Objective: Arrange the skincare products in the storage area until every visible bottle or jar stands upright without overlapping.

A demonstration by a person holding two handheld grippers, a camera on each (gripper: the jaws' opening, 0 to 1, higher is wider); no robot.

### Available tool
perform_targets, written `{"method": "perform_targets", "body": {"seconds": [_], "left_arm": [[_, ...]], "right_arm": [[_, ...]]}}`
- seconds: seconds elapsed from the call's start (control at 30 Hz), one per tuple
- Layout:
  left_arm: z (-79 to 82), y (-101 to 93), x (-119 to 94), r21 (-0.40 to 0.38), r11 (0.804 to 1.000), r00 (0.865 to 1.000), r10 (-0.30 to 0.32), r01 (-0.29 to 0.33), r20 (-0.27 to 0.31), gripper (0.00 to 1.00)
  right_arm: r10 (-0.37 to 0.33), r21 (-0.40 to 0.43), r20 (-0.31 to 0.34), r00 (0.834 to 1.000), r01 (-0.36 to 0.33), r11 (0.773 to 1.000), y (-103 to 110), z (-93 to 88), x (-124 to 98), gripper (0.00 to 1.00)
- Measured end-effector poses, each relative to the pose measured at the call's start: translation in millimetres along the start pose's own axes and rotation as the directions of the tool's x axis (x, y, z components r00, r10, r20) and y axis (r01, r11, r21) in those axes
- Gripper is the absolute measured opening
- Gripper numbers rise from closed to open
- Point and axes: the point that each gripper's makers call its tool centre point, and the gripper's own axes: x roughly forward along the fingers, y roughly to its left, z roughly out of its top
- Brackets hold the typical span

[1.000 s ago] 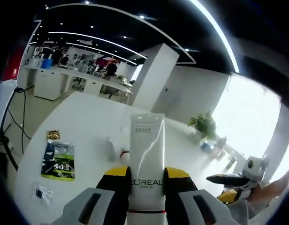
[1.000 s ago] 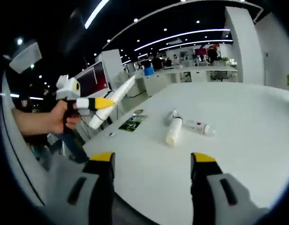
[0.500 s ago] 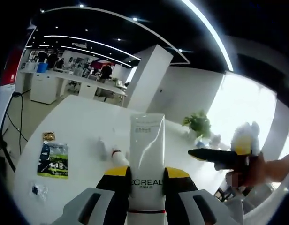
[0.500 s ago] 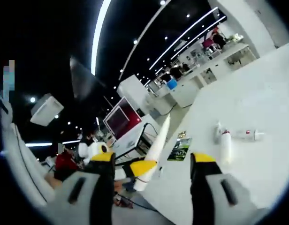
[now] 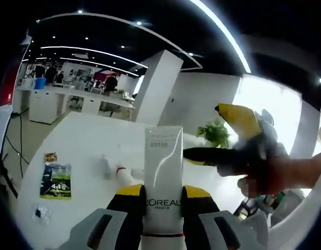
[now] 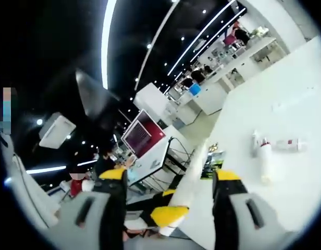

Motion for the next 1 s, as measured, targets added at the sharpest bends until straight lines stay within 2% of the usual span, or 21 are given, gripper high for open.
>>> {"method": "perform_targets", "body": {"seconds": [0.13,0.3,0.6,0.73,1.0], "left_arm": [[-2.2,-8.4,-1,0.035,0.999,1.0,-0.01,0.01,-0.009,0.28],[-1.4,-9.7,-5,0.054,0.999,1.0,0.002,-0.002,-0.007,0.28],[-0.4,-20.7,-8,0.15,0.989,1.0,0.005,-0.003,-0.019,0.28],[0.2,-22.1,-9,0.181,0.983,1.0,0.005,-0.002,-0.018,0.28],[-6.8,-35.3,-7,0.268,0.963,0.999,-0.023,0.03,-0.032,0.28]], "right_arm": [[-0.008,0.014,-0.022,1.0,0.008,1.0,-2,-2.5,5,0.58],[-0.015,0.025,-0.025,1.0,0.016,1.0,-5,-2.9,10,0.52],[-0.041,0.069,-0.067,0.997,0.045,0.997,-12,-10.9,20,0.44],[-0.075,0.104,-0.081,0.994,0.084,0.991,-23,-12.2,18,0.29],[-0.098,0.114,-0.096,0.991,0.109,0.988,-28,-17.9,17,0.24]]}}
